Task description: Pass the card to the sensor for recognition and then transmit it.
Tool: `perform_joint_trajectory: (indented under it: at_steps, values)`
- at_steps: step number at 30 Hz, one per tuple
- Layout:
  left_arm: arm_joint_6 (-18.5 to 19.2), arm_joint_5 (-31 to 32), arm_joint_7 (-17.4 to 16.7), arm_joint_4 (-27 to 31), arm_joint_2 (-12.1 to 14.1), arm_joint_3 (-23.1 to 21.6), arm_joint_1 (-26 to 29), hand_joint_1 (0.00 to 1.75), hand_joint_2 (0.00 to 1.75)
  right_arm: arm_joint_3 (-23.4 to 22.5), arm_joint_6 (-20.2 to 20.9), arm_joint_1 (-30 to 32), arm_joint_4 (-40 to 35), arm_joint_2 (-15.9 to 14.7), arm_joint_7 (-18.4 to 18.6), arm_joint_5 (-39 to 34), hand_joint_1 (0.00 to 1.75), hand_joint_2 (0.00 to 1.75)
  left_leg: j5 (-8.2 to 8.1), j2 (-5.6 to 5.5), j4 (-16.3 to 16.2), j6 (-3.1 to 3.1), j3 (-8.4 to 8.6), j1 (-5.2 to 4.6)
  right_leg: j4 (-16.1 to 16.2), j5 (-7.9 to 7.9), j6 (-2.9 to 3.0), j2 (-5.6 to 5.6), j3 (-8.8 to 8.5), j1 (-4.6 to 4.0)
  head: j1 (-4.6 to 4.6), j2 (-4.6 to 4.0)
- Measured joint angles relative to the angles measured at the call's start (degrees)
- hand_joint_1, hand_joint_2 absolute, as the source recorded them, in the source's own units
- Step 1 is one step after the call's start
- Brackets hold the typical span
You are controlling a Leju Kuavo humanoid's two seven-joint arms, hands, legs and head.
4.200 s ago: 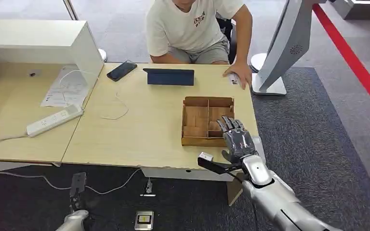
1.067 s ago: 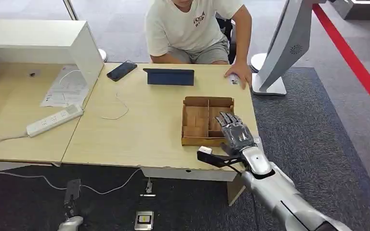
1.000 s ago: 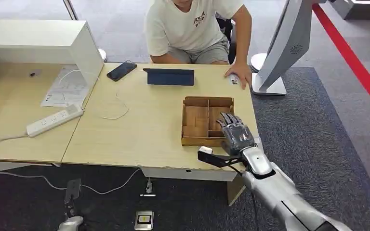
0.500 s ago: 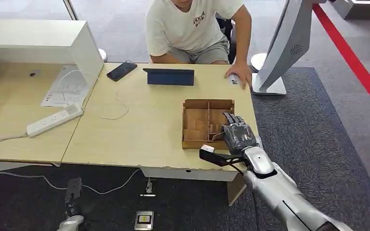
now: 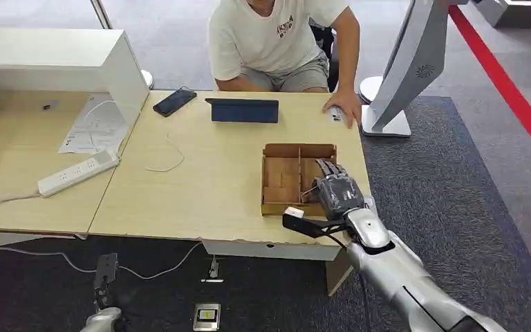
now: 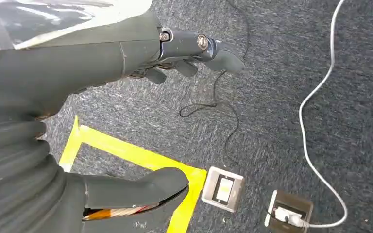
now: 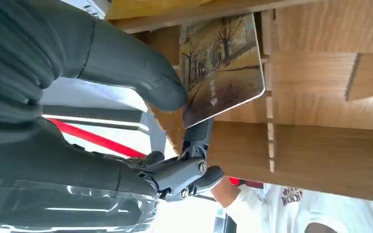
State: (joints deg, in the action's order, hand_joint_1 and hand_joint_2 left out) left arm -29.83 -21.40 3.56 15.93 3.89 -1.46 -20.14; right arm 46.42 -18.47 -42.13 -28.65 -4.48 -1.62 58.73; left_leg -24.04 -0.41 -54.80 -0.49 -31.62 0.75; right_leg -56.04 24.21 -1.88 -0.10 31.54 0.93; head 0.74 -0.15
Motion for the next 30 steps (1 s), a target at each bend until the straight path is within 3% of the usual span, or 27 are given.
perform_joint_trajectory:
  at_steps: [16, 21, 30]
  values:
    - [-0.3, 0.4, -0.4, 0.0, 0.0, -0.8, -0.5, 0.00, 1.75, -2.8, -4.3, -5.5, -2.2, 1.2, -2.3, -3.7, 1.75, 1.75, 0.01, 0.00, 0.0, 0.00, 0.00, 0.00, 0.0, -0.01, 0.01, 0.00, 0.00, 0.00, 0.00, 0.00]
    - [-0.3, 0.3, -0.9, 0.0, -0.1, -1.5, -0.8, 0.00, 1.75, -4.0, -7.2, -7.7, -1.7, 1.8, -4.4, -4.5, 1.75, 1.75, 0.00, 0.00, 0.0, 0.00, -0.01, 0.00, 0.0, 0.00, 0.00, 0.00, 0.02, 0.00, 0.00, 0.00]
    - [-0.4, 1.1, -1.8, 0.0, -0.4, -2.0, -0.9, 0.00, 1.75, -4.4, -8.5, -10.0, -0.4, 3.7, -6.6, -4.5, 1.75, 1.75, 0.01, 0.02, 0.0, 0.00, -0.02, 0.01, 0.0, -0.01, 0.01, 0.01, 0.04, 0.00, 0.00, 0.02]
